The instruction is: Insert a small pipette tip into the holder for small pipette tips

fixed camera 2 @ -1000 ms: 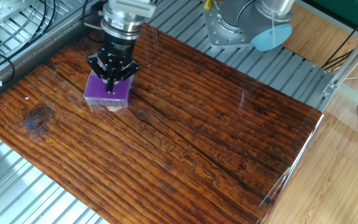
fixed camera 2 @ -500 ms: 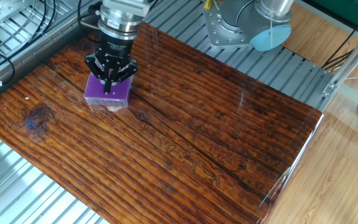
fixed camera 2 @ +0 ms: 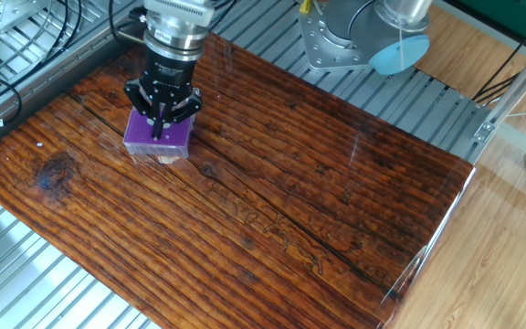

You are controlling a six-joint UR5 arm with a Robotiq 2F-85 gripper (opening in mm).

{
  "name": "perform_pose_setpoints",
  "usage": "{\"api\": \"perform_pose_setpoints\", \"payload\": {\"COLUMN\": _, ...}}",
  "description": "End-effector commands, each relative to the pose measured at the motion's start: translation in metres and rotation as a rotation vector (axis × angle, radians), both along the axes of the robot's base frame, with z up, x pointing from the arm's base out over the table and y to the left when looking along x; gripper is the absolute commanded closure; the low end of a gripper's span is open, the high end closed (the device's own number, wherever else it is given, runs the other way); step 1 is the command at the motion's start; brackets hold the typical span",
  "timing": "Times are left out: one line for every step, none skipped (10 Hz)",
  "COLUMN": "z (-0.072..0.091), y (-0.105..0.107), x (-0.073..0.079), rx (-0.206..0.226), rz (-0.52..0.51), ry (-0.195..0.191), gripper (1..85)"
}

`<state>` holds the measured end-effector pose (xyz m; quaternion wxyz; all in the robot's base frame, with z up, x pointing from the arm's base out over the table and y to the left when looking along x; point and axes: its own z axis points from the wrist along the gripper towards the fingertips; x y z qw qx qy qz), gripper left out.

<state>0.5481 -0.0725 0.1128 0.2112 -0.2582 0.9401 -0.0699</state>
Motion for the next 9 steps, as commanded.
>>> {"api": "perform_pose_setpoints", "payload": {"z": 0.000, "y": -0.002, "x": -0.003, "rx": 0.058, "rz": -0.135, "ry": 0.018, "gripper": 84.7}}
{"api": "perform_pose_setpoints", "payload": {"z": 0.000, "y": -0.009, "x": -0.001, "rx": 0.032, "rz": -0.121, "ry": 0.010, "gripper": 84.7}}
{"api": "perform_pose_setpoints", "payload": {"z": -0.002, "y": -0.009, "x": 0.001, "rx": 0.021, "rz": -0.107, "ry": 0.012, "gripper": 84.7}}
{"api": "perform_pose_setpoints", "payload": {"z": -0.002, "y": -0.006, "x": 0.004, "rx": 0.006, "rz": -0.082, "ry": 0.010, "gripper": 84.7}}
{"api": "perform_pose_setpoints", "payload": {"z": -0.003, "y": -0.002, "x": -0.001, "rx": 0.009, "rz": -0.088, "ry": 0.033, "gripper": 84.7}}
{"api": "perform_pose_setpoints", "payload": {"z": -0.005, "y": -0.003, "x": -0.005, "rx": 0.012, "rz": -0.102, "ry": 0.052, "gripper": 84.7}}
{"api": "perform_pose_setpoints", "payload": {"z": -0.006, "y": -0.001, "x": -0.007, "rx": 0.031, "rz": -0.127, "ry": 0.057, "gripper": 84.7}}
{"api": "perform_pose_setpoints", "payload": {"z": -0.006, "y": 0.004, "x": -0.006, "rx": 0.064, "rz": -0.157, "ry": 0.054, "gripper": 84.7}}
{"api": "perform_pose_setpoints", "payload": {"z": -0.004, "y": 0.004, "x": -0.002, "rx": 0.079, "rz": -0.185, "ry": 0.038, "gripper": 84.7}}
